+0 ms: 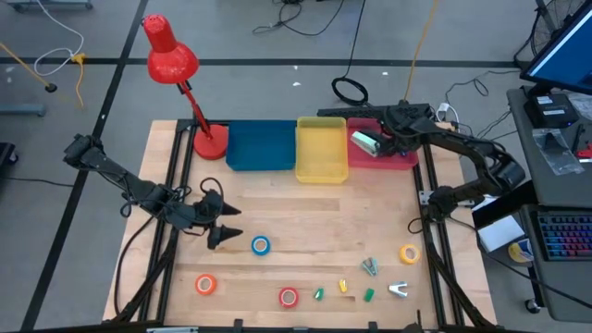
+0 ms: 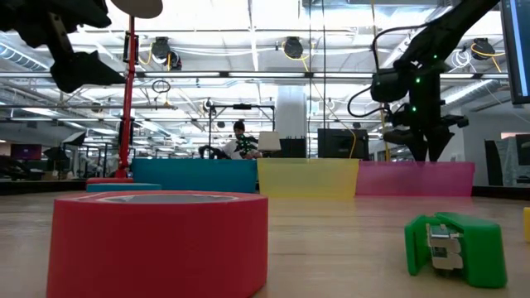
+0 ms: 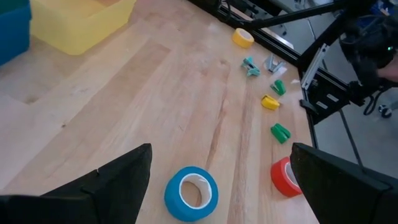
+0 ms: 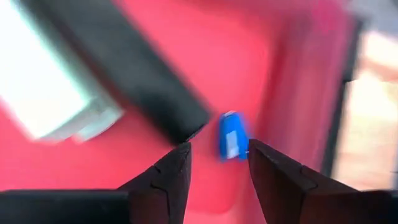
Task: Pick and place Stapler, Stapler remover, tape
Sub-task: Put the right green stapler into the pink bin
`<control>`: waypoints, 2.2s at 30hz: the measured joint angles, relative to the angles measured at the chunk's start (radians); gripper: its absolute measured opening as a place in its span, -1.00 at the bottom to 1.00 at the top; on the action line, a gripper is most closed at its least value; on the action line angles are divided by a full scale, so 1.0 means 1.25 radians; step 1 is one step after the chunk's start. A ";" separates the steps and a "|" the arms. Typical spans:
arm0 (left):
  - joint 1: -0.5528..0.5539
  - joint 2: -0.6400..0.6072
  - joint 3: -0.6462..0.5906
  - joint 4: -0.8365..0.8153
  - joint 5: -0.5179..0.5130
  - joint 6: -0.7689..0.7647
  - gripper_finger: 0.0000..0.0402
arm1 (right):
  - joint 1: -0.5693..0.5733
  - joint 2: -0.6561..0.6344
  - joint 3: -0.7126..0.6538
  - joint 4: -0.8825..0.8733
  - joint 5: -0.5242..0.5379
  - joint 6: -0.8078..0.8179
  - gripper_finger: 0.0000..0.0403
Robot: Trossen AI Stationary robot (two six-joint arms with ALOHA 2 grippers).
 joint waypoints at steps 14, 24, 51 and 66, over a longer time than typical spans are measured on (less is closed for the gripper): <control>0.000 0.000 -0.001 0.000 0.016 0.009 0.89 | 0.227 -0.169 0.000 -0.087 -0.349 0.118 -0.41; 0.000 0.000 -0.001 -0.001 0.016 0.024 0.89 | 0.629 -0.291 0.000 -0.023 -0.452 0.564 -0.48; 0.000 0.000 -0.001 -0.015 0.015 0.071 0.89 | 1.331 0.006 0.000 0.339 -0.324 1.616 -0.48; 0.000 0.000 -0.001 -0.032 0.009 0.072 0.89 | 1.362 0.084 0.000 0.370 -0.326 1.635 -0.48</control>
